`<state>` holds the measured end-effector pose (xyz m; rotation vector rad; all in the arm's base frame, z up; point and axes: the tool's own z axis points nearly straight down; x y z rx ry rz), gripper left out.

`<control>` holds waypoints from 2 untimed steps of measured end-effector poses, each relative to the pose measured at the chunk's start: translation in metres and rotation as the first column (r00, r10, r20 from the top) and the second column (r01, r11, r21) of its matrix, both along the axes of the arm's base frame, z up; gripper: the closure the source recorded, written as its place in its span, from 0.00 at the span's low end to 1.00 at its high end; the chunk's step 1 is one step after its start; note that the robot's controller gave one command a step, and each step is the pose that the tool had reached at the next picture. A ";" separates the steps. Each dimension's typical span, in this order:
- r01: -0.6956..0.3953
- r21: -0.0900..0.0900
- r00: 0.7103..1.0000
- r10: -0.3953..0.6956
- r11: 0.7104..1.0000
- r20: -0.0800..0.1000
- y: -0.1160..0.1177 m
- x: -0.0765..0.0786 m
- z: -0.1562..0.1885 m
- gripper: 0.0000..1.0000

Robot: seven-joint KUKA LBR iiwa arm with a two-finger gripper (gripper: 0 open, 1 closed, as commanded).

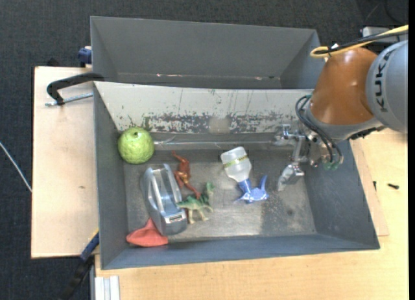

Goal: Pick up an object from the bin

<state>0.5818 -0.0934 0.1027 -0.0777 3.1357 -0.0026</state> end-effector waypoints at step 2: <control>-0.120 0.002 0.993 0.120 0.993 -0.004 0.035 -0.035 -0.027 0.00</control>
Offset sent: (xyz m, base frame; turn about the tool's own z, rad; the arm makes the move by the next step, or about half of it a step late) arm -0.0584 0.0526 -0.0327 -0.3108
